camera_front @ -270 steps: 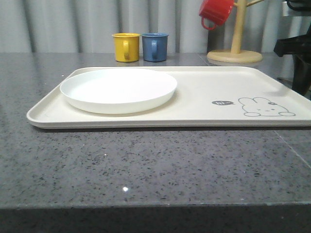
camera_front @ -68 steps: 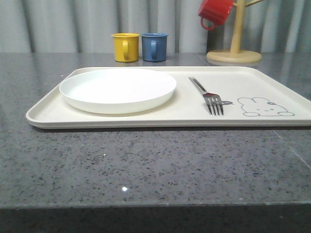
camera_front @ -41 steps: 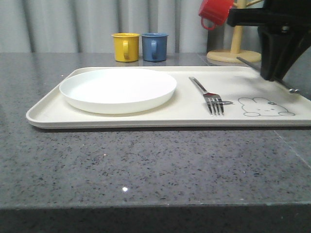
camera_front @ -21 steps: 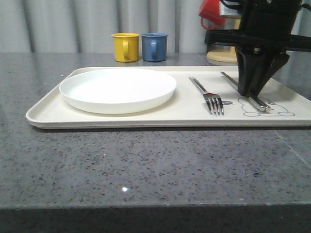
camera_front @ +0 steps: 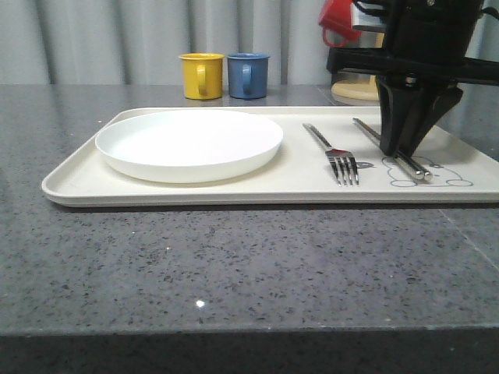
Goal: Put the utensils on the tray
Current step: 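Place the chopsticks on the tray beside the fork with the right gripper, then grasp the silver spoon on the table with the right gripper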
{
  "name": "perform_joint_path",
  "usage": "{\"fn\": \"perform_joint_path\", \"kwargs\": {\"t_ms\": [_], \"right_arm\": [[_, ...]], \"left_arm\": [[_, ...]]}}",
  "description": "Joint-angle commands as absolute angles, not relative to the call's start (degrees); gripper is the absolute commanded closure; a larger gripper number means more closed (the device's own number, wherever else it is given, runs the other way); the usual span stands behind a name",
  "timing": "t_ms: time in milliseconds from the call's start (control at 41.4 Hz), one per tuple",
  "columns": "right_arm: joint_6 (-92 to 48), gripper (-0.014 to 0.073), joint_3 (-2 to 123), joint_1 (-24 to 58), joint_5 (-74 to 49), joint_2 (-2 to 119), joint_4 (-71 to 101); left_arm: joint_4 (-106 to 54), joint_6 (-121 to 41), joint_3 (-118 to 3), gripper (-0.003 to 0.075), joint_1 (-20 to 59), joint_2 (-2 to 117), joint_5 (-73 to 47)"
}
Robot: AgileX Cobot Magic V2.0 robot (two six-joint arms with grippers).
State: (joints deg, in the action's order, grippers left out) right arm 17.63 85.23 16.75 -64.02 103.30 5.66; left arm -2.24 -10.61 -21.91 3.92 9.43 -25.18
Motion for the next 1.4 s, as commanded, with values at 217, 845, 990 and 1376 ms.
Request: {"fn": "perform_joint_path", "kwargs": {"t_ms": [217,845,990,1376], "right_arm": [[17.61,0.0501,87.14,16.76,-64.16,100.72,6.01],[17.61,0.0376,87.14,16.76,-63.74,100.72,7.42],[17.61,0.036,87.45,16.56,-64.04,100.11,5.42],[11.67,0.036,94.86,8.75,-72.63,99.8,-3.12]], "left_arm": [[-2.85,-10.29,-23.59,0.0739,3.94,10.02,-20.45],[-2.85,-10.29,-23.59,0.0739,3.94,10.02,-20.45],[-2.85,-10.29,-23.59,0.0739,3.94,10.02,-20.45],[-2.85,-10.29,-23.59,0.0739,3.94,10.02,-20.45]]}}
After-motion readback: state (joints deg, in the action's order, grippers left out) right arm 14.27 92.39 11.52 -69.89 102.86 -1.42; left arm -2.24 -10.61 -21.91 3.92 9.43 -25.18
